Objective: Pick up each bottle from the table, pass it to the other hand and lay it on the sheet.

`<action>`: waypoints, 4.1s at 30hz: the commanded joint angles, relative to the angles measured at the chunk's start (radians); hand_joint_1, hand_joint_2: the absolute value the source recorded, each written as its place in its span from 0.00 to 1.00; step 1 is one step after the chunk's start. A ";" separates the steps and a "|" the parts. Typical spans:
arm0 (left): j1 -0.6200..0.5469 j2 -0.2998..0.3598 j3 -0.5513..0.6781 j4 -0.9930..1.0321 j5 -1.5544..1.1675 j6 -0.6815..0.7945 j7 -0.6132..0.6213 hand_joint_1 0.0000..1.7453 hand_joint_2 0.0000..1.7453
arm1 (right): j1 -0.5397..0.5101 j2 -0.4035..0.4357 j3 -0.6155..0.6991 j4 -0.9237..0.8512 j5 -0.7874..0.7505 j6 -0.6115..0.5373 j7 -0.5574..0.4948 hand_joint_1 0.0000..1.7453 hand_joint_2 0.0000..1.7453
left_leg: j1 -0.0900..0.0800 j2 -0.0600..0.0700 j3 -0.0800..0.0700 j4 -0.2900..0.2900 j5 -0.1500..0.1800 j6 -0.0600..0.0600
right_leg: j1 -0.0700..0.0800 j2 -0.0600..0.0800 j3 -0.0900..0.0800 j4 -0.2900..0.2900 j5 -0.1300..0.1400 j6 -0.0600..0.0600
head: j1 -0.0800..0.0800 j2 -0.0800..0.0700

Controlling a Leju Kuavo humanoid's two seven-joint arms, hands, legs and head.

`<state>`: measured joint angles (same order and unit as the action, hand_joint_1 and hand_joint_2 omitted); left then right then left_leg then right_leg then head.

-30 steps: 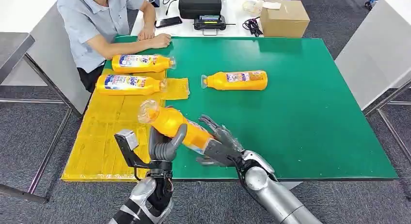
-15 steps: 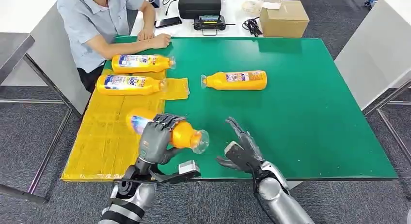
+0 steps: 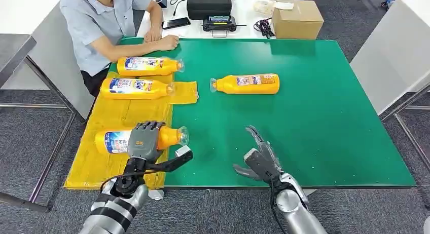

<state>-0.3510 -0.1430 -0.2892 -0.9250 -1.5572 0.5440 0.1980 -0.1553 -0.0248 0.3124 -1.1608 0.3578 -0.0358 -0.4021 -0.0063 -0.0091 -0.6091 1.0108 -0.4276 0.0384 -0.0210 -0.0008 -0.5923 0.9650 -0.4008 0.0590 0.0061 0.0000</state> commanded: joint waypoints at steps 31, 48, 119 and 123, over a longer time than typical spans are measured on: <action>-0.209 0.044 -0.113 0.435 0.217 -0.169 -0.126 0.00 1.00 | -0.038 0.036 -0.079 0.075 0.001 0.045 -0.015 0.00 1.00 | 0.001 0.002 0.010 -0.001 0.000 -0.003 | 0.001 0.002 0.010 0.000 0.000 -0.003 | 0.000 0.000; 0.001 0.018 -0.171 0.103 0.240 0.151 -0.195 0.00 1.00 | 0.043 0.026 -0.100 -0.018 0.024 -0.036 -0.045 0.00 1.00 | 0.000 0.000 0.007 0.000 -0.001 -0.002 | 0.001 0.000 0.007 0.000 -0.001 -0.002 | 0.000 0.000; 0.236 -0.090 -0.286 -0.341 1.105 0.153 -0.667 0.00 1.00 | -0.400 -0.172 0.185 0.465 0.837 -0.081 0.455 0.00 1.00 | -0.001 0.001 0.004 0.000 0.000 0.000 | -0.001 0.001 0.004 -0.001 0.000 -0.001 | -0.001 0.000; 0.236 -0.089 -0.286 -0.341 1.105 0.153 -0.666 0.00 1.00 | -0.401 -0.173 0.184 0.467 0.836 -0.082 0.454 0.00 1.00 | -0.001 0.001 0.005 0.000 -0.001 0.000 | 0.000 0.001 0.006 -0.001 0.000 -0.002 | -0.001 0.000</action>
<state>-0.1037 -0.2724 -0.5497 -1.2860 -0.4566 0.7000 -0.4765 -0.5057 -0.1919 0.4502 -0.7759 1.1963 -0.1316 0.0469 -0.0083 -0.0099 -0.6090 1.0110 -0.4266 0.0410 -0.0230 -0.0012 -0.5911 0.9644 -0.3997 0.0609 0.0053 0.0000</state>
